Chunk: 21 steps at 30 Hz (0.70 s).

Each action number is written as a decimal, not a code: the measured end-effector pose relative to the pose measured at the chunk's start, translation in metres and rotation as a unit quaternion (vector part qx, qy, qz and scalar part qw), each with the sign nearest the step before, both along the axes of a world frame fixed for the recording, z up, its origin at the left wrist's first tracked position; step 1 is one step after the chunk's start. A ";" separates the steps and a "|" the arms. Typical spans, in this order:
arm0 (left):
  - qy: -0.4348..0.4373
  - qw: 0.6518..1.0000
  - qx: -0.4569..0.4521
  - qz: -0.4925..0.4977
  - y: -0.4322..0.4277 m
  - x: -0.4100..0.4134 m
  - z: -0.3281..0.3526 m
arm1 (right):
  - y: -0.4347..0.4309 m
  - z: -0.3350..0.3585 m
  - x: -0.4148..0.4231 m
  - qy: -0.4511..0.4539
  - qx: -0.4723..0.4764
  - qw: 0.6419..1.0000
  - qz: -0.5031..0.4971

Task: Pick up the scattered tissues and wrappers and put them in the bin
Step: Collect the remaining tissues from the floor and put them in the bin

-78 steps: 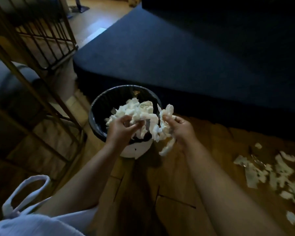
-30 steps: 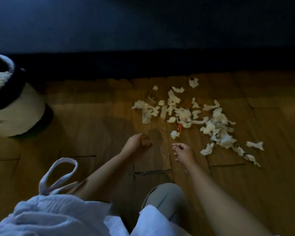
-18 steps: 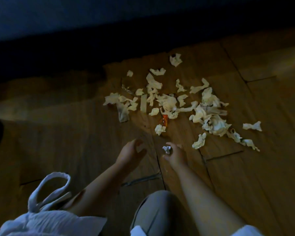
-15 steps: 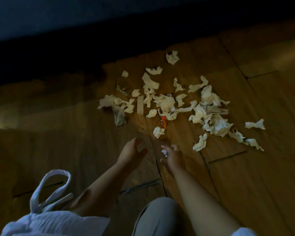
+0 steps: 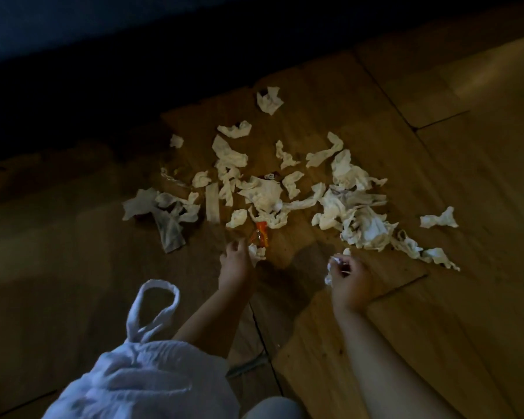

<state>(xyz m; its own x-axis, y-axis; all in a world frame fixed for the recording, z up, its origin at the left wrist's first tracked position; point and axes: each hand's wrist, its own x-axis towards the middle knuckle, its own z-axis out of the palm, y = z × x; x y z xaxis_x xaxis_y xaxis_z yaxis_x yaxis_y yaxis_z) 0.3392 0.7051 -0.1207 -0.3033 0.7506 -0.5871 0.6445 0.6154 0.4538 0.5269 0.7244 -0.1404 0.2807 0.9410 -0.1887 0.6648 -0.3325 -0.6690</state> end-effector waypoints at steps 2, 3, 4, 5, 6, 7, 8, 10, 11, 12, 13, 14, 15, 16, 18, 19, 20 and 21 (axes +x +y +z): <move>0.019 1.000 0.011 -0.020 0.003 0.003 -0.007 | 0.012 -0.004 0.015 -0.043 -0.017 0.999 -0.013; 0.022 0.999 0.012 -0.030 0.002 0.003 -0.009 | 0.014 -0.006 0.019 -0.056 -0.042 0.997 -0.013; 0.024 0.999 0.011 -0.041 0.000 0.003 -0.014 | 0.014 -0.010 0.022 -0.058 -0.072 0.996 -0.002; 0.014 0.999 0.012 -0.044 -0.003 0.002 -0.018 | 0.012 -0.014 0.022 -0.059 -0.091 0.994 0.018; -0.004 0.999 0.022 -0.037 -0.006 0.001 -0.021 | 0.009 -0.019 0.020 -0.059 -0.100 0.992 0.041; -0.020 0.999 0.036 -0.023 -0.009 0.000 -0.024 | 0.006 -0.023 0.019 -0.054 -0.097 0.992 0.063; -0.029 0.998 0.060 -0.013 -0.010 -0.001 -0.025 | 0.003 -0.026 0.016 -0.041 -0.092 0.991 0.083; -0.051 0.989 0.139 0.031 -0.006 0.000 -0.021 | -0.002 -0.029 0.010 -0.013 -0.088 0.990 0.112; -0.062 0.982 0.170 0.056 0.000 0.001 -0.018 | -0.003 -0.029 0.008 -0.005 -0.086 0.989 0.119; -0.073 0.978 0.185 0.069 0.007 0.002 -0.014 | -0.002 -0.027 0.006 0.000 -0.077 0.990 0.115; -0.078 0.979 0.182 0.058 0.013 0.004 -0.011 | 0.000 -0.023 0.004 0.009 -0.059 0.993 0.102; -0.064 0.983 0.172 0.015 0.020 0.005 -0.010 | 0.004 -0.019 0.004 0.018 -0.038 0.996 0.081; -0.058 0.986 0.154 -0.023 0.025 0.005 -0.011 | 0.010 -0.012 0.003 0.030 -0.011 0.998 0.057; -0.067 0.987 0.144 -0.041 0.030 0.005 -0.014 | 0.018 -0.007 0.005 0.042 0.019 0.998 0.036; -0.126 0.982 0.141 -0.017 0.035 0.005 -0.019 | 0.042 0.002 0.009 0.055 0.065 0.996 0.016; -0.100 0.984 0.144 -0.028 0.033 0.006 -0.023 | 0.056 0.002 0.011 0.050 0.073 0.996 0.020; -0.071 0.985 0.151 -0.043 0.030 0.005 -0.026 | 0.070 0.002 0.013 0.033 0.080 0.996 0.035; -0.050 0.985 0.155 -0.058 0.026 0.003 -0.027 | 0.085 -0.002 0.016 0.008 0.077 0.996 0.052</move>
